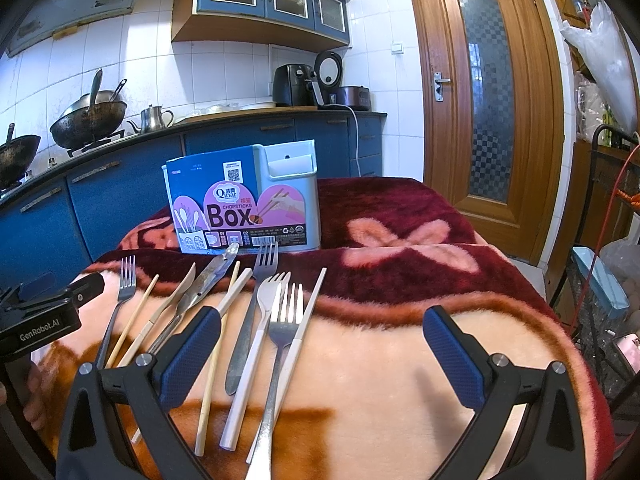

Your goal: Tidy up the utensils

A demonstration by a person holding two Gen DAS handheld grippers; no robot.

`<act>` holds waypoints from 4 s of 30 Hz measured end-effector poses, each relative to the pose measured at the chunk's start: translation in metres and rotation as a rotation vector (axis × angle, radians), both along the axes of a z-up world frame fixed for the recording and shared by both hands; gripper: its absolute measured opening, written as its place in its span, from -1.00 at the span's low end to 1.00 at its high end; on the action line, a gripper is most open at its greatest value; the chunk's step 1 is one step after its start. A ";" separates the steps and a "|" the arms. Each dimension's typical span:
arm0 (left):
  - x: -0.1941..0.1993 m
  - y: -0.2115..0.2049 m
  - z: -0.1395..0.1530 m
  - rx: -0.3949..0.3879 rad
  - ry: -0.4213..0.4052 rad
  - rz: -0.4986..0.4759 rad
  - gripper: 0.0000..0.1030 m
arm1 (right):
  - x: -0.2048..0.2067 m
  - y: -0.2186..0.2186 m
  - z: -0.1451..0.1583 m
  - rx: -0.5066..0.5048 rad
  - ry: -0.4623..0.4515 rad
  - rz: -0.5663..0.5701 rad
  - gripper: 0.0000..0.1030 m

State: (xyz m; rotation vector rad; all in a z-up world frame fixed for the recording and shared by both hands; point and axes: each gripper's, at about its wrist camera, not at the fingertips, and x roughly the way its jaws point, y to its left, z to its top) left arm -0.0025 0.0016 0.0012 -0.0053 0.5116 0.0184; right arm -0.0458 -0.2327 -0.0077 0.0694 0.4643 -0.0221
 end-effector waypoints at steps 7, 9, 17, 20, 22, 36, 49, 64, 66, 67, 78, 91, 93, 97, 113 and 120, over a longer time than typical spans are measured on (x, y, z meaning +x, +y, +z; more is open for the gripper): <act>0.005 0.002 0.001 -0.012 0.028 -0.013 0.91 | 0.003 -0.004 0.002 0.018 0.020 0.005 1.00; 0.007 0.004 0.002 -0.024 0.040 -0.019 0.91 | 0.003 -0.005 0.007 0.021 0.036 0.015 1.00; 0.022 0.016 0.013 -0.027 0.156 -0.060 0.91 | 0.019 -0.020 0.022 0.035 0.225 0.067 0.78; 0.030 0.021 0.016 -0.034 0.219 -0.077 0.91 | 0.030 -0.028 0.018 0.083 0.336 0.093 0.56; 0.034 0.023 0.017 -0.038 0.249 -0.083 0.91 | 0.035 -0.029 0.015 0.102 0.392 0.113 0.45; 0.052 -0.008 -0.013 -0.084 0.541 -0.221 0.21 | 0.061 -0.009 0.004 -0.003 0.649 0.209 -0.14; 0.084 -0.016 -0.010 -0.105 0.695 -0.264 -0.67 | 0.061 0.018 -0.002 -0.062 0.735 0.293 -0.71; 0.066 0.004 -0.001 -0.186 0.533 -0.297 -0.91 | 0.053 -0.021 0.013 0.015 0.660 0.232 -0.85; 0.065 0.008 0.001 -0.211 0.516 -0.299 -0.91 | 0.055 -0.027 0.010 0.025 0.676 0.215 -0.85; 0.065 0.009 0.001 -0.222 0.509 -0.299 -0.92 | 0.056 -0.029 0.009 0.022 0.686 0.212 -0.84; 0.051 0.019 0.033 -0.278 0.303 -0.301 -0.97 | 0.087 -0.038 0.018 0.048 0.663 0.172 -0.55; 0.044 0.013 0.086 -0.247 0.087 -0.319 -0.98 | 0.136 -0.037 -0.006 0.042 0.696 0.145 -0.86; 0.049 0.013 0.098 -0.252 0.062 -0.318 -0.98 | 0.132 -0.038 -0.003 0.046 0.674 0.153 -0.87; 0.065 0.009 0.122 -0.244 0.013 -0.304 -0.98 | 0.121 -0.044 0.021 0.106 0.569 0.173 -0.89; 0.152 -0.019 0.184 -0.209 -0.156 -0.224 -0.98 | 0.118 -0.044 0.162 0.116 -0.028 0.186 -0.89; 0.185 -0.023 0.156 -0.221 -0.171 -0.194 -0.97 | 0.153 -0.030 0.191 0.104 -0.138 0.182 -0.89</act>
